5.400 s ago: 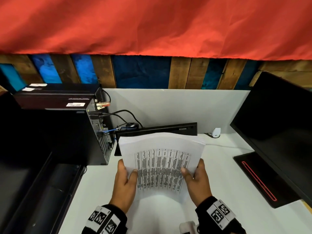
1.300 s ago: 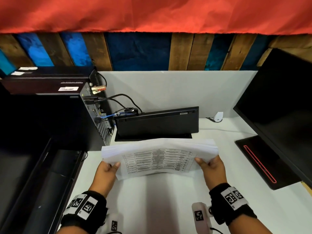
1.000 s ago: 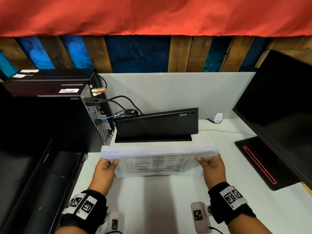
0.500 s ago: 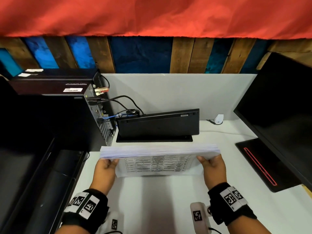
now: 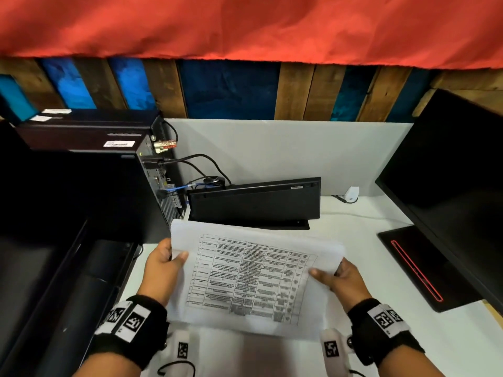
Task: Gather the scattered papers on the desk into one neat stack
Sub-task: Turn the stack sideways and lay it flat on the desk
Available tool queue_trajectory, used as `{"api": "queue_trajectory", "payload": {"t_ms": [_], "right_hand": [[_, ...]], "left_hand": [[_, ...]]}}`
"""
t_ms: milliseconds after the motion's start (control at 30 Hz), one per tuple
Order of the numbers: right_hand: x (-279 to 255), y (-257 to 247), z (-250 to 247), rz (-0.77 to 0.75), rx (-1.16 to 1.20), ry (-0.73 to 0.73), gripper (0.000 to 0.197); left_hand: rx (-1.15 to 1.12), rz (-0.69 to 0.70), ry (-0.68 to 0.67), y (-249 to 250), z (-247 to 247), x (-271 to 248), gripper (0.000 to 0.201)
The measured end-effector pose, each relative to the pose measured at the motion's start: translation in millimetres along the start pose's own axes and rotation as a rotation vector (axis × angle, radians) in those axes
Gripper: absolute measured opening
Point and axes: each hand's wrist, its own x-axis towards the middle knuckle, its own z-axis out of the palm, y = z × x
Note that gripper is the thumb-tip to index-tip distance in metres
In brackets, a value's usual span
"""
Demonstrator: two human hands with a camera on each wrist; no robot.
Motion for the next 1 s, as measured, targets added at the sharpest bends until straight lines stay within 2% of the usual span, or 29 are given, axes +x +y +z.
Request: {"api": "queue_trajectory", "payload": {"t_ms": [100, 200, 333, 400, 500, 567, 633, 733, 867, 933, 1000], "right_hand": [[2.2, 12.2, -0.2, 0.043, -0.045, 0.052, 0.029], [7.0, 17.9, 4.7, 0.064, -0.121, 0.126, 0.033], [3.0, 14.7, 18.7, 0.104, -0.605, 0.128, 0.02], [-2.5, 9.1, 31.2, 0.064, -0.724, 0.119, 0.015], [-11.0, -2.2, 43.0, -0.13, -0.635, 0.185, 0.014], [-20.1, -15.7, 45.5, -0.264, -0.428, 0.271, 0.015], [-27.9, -25.2, 46.9, -0.336, -0.215, 0.331, 0.02], [-28.4, -21.6, 48.1, -0.342, -0.082, 0.362, 0.037], [-24.0, -2.9, 50.1, -0.202, -0.223, 0.313, 0.044], [-23.9, 3.1, 51.6, -0.182, -0.255, 0.294, 0.039], [-25.2, 0.6, 51.3, -0.2, -0.263, 0.295, 0.025]], "left_hand": [[0.04, -0.064, -0.045, -2.7, -3.2, 4.1, 0.027], [0.188, -0.116, -0.087, -21.7, -3.7, 6.1, 0.018], [0.549, -0.114, -0.166, -49.3, 10.0, -3.4, 0.018], [0.617, -0.061, -0.172, -54.0, 20.6, -11.0, 0.013], [0.576, 0.144, -0.002, -41.3, 30.8, -22.1, 0.007], [0.43, 0.29, 0.13, -23.2, 34.8, -29.9, 0.005], [0.27, 0.363, 0.196, -7.2, 38.6, -37.5, 0.011], [0.194, 0.382, 0.252, -6.1, 42.8, -39.2, 0.011], [0.283, 0.248, 0.126, -39.9, 46.7, -32.0, 0.015], [0.326, 0.222, 0.095, -50.8, 47.6, -31.6, 0.015], [0.346, 0.255, 0.128, -51.8, 47.4, -33.0, 0.017]]}}
